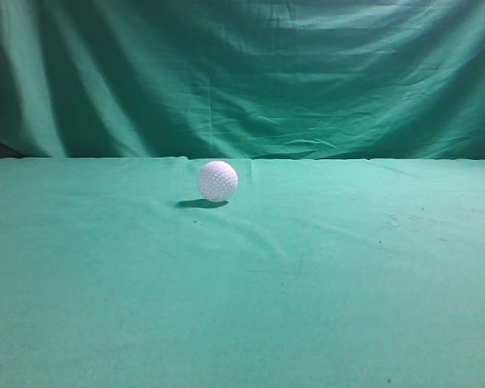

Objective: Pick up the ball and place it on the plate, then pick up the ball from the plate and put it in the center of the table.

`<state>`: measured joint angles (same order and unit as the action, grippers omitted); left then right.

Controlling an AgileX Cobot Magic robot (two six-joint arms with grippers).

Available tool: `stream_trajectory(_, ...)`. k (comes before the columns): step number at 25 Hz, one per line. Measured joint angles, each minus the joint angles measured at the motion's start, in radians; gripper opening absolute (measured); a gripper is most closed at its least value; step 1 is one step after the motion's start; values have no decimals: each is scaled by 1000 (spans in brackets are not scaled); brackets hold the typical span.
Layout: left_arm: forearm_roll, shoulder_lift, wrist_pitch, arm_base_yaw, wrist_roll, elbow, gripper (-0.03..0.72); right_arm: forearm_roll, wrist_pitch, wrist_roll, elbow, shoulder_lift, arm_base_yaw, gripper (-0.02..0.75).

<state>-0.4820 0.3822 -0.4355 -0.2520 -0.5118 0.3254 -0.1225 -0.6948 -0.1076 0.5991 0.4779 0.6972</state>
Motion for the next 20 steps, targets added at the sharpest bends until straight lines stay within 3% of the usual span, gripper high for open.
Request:
stream_trajectory(7,0,0,-2,0,0,-5,0,0,126,-29,-172,-81,0,0)
stream_trajectory(14,0,0,-2,0,-5,-6,0,0,290,-39,-183,-81,0,0)
stream_trajectory(20,0,0,-2,0,-6,-8,0,0,307,-41,-183,-81,0,0)
